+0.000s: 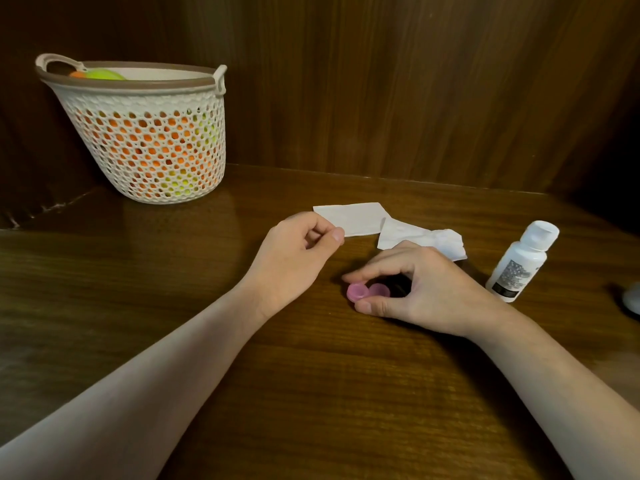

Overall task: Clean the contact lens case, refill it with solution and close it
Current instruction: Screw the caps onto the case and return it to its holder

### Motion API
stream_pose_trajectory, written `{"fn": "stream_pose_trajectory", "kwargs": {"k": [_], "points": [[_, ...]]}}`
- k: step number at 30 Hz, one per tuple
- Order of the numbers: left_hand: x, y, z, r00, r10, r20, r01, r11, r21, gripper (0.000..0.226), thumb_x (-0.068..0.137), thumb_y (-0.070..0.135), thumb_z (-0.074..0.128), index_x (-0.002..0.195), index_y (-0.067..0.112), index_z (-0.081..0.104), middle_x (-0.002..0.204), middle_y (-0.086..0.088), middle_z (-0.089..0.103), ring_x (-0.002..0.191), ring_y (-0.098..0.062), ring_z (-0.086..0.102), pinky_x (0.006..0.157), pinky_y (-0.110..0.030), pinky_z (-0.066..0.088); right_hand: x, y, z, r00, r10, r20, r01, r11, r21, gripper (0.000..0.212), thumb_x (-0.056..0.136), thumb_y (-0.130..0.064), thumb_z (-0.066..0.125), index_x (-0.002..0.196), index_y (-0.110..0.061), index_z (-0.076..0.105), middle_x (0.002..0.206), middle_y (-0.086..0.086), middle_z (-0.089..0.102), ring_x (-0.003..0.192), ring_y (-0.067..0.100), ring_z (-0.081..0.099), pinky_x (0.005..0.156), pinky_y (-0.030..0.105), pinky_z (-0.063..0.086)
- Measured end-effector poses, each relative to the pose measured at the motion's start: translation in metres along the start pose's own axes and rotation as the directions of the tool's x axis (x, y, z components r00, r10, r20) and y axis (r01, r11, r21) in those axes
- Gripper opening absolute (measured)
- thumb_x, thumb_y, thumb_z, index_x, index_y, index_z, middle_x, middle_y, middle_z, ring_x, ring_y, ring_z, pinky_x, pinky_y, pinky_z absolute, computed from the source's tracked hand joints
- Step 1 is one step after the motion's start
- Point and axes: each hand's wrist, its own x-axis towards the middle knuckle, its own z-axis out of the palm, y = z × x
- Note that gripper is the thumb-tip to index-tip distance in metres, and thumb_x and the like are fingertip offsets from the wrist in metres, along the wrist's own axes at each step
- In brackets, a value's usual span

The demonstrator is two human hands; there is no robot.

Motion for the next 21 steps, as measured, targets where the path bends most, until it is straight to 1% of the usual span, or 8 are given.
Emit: {"fn": "stream_pose_trajectory", "kwargs": {"k": [4, 7, 9, 10, 12, 14, 16, 21], "points": [[-0.003, 0.001, -0.002, 0.999, 0.045, 0.015, -0.045, 0.999, 0.025, 0.014, 0.104, 0.034, 0.066, 0.104, 0.025, 0.075, 0.089, 0.014, 0.065, 0.076, 0.012, 0.060, 0.061, -0.007, 0.046, -0.003, 0.007, -0.010, 1.000, 0.008, 0.008, -0.008, 1.000, -0.013, 0.053, 0.078, -0.059, 0.089, 0.127, -0.059, 0.070, 0.120, -0.043, 0.067, 0.118, -0.014, 0.057, 0.095, 0.019, 0.047], [-0.008, 0.002, -0.007, 0.990, 0.083, 0.110, -0.092, 0.993, 0.079, 0.006, 0.098, 0.041, 0.071, 0.099, 0.036, 0.074, 0.092, 0.013, 0.068, 0.081, -0.006, 0.066, 0.063, -0.020, 0.055, -0.008, 0.015, -0.021, 0.998, 0.062, 0.027, -0.062, 0.998, 0.013, 0.054, 0.075, -0.063, 0.089, 0.125, -0.060, 0.069, 0.120, -0.038, 0.069, 0.117, -0.014, 0.060, 0.099, 0.024, 0.048], [-0.011, 0.001, -0.010, 0.974, 0.097, 0.205, -0.127, 0.982, 0.141, 0.016, 0.089, 0.054, 0.073, 0.098, 0.041, 0.074, 0.094, 0.016, 0.071, 0.082, -0.015, 0.069, 0.067, -0.035, 0.061, -0.011, 0.017, -0.022, 0.997, 0.074, 0.022, -0.075, 0.997, 0.037, 0.052, 0.075, -0.062, 0.090, 0.123, -0.057, 0.071, 0.117, -0.033, 0.072, 0.115, -0.010, 0.063, 0.100, 0.030, 0.051], [-0.013, 0.001, -0.011, 0.965, 0.104, 0.241, -0.151, 0.971, 0.185, 0.024, 0.084, 0.063, 0.073, 0.099, 0.043, 0.075, 0.095, 0.018, 0.072, 0.082, -0.012, 0.069, 0.067, -0.034, 0.061, -0.012, 0.017, -0.021, 0.997, 0.069, 0.019, -0.070, 0.996, 0.046, 0.050, 0.076, -0.061, 0.090, 0.122, -0.056, 0.072, 0.116, -0.031, 0.073, 0.114, -0.009, 0.064, 0.100, 0.031, 0.051], [-0.016, 0.001, -0.012, 0.949, 0.129, 0.287, -0.211, 0.937, 0.277, 0.043, 0.075, 0.080, 0.067, 0.103, 0.048, 0.074, 0.097, 0.024, 0.070, 0.089, 0.000, 0.066, 0.065, -0.022, 0.052, -0.011, 0.017, -0.019, 0.998, 0.067, 0.010, -0.067, 0.996, 0.059, 0.045, 0.077, -0.058, 0.090, 0.119, -0.054, 0.074, 0.115, -0.031, 0.074, 0.113, -0.009, 0.065, 0.099, 0.030, 0.050], [-0.017, 0.003, -0.011, 0.937, 0.174, 0.301, -0.271, 0.908, 0.319, 0.051, 0.073, 0.085, 0.064, 0.107, 0.048, 0.074, 0.096, 0.027, 0.068, 0.094, 0.012, 0.060, 0.066, -0.015, 0.041, -0.011, 0.016, -0.019, 0.997, 0.082, 0.005, -0.082, 0.994, 0.066, 0.044, 0.077, -0.058, 0.090, 0.118, -0.054, 0.075, 0.114, -0.031, 0.074, 0.112, -0.011, 0.065, 0.096, 0.027, 0.050], [-0.018, 0.004, -0.011, 0.932, 0.209, 0.295, -0.303, 0.898, 0.319, 0.050, 0.074, 0.082, 0.067, 0.109, 0.046, 0.074, 0.095, 0.027, 0.067, 0.094, 0.019, 0.057, 0.068, -0.017, 0.036, -0.011, 0.016, -0.018, 0.996, 0.091, 0.005, -0.091, 0.993, 0.071, 0.043, 0.077, -0.058, 0.090, 0.116, -0.052, 0.076, 0.112, -0.030, 0.075, 0.110, -0.011, 0.066, 0.093, 0.024, 0.049], [-0.019, 0.004, -0.010, 0.934, 0.216, 0.285, -0.308, 0.891, 0.334, 0.043, 0.077, 0.079, 0.073, 0.103, 0.045, 0.075, 0.089, 0.026, 0.068, 0.090, 0.022, 0.055, 0.068, -0.018, 0.034, -0.009, 0.016, -0.017, 0.996, 0.089, 0.008, -0.089, 0.993, 0.074, 0.032, 0.080, -0.053, 0.088, 0.111, -0.049, 0.079, 0.109, -0.030, 0.076, 0.108, -0.010, 0.066, 0.091, 0.023, 0.049]]}}
